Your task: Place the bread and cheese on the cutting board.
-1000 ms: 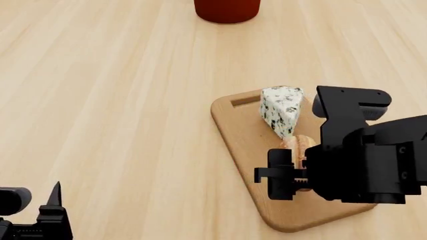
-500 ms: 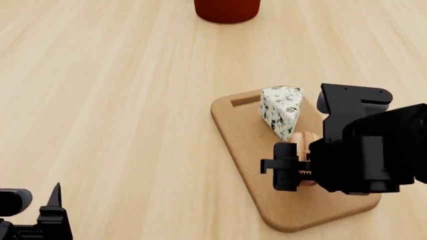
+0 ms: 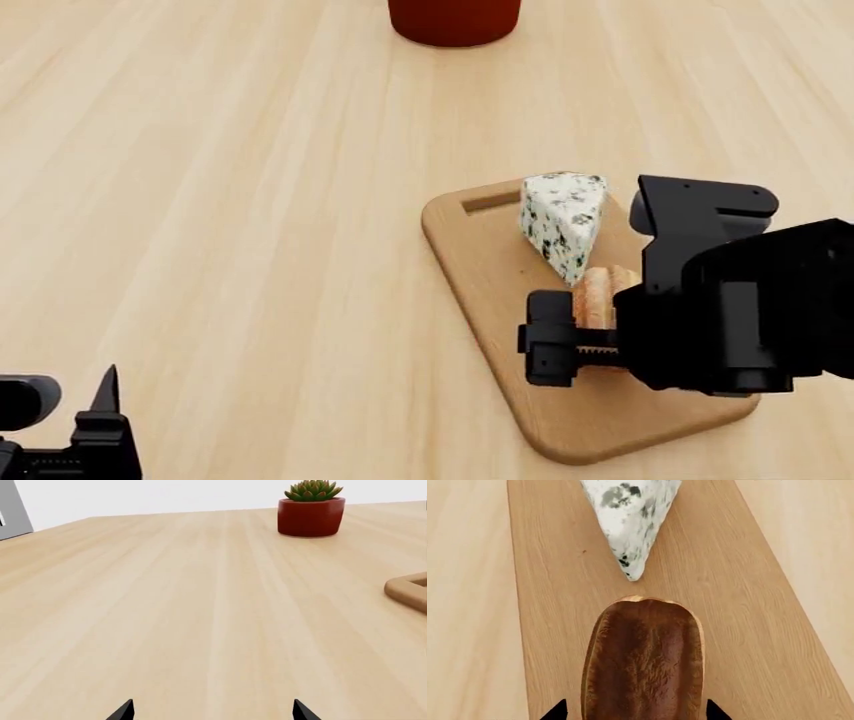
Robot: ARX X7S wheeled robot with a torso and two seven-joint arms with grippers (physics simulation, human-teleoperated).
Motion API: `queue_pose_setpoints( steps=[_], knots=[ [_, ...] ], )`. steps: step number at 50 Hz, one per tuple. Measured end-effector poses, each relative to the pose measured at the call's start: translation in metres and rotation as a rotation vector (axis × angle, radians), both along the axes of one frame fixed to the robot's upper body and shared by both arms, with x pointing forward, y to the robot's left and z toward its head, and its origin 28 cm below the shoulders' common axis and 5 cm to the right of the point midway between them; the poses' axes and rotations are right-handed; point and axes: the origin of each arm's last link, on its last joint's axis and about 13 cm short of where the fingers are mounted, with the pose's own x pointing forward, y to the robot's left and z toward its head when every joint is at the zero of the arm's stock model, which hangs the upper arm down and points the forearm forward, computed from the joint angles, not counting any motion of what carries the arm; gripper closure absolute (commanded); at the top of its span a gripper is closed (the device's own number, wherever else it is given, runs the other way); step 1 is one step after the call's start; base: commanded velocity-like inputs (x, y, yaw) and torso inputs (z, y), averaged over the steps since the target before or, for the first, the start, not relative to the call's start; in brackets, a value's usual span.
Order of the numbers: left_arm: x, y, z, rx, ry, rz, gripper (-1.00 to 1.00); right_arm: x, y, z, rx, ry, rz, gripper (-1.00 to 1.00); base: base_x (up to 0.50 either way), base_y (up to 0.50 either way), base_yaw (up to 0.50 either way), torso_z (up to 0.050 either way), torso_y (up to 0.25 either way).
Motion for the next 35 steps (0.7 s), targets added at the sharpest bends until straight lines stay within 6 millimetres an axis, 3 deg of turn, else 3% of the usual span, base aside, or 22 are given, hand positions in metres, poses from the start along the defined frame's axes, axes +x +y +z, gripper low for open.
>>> queue_pose_setpoints(
  steps=[15,35],
  knots=[
    [0.000,-0.001,0.001,-0.001,0.000,-0.003,-1.00,-0.002,-0.001,0.004,-0.017,-0.013,0.005,-1.00,0.00,0.00,0.00,0.000,0.000],
    [0.000,-0.004,-0.001,-0.007,-0.003,-0.016,-1.00,-0.011,-0.007,0.034,-0.004,-0.064,-0.022,-1.00,0.00,0.00,0.00,0.000,0.000]
  ],
)
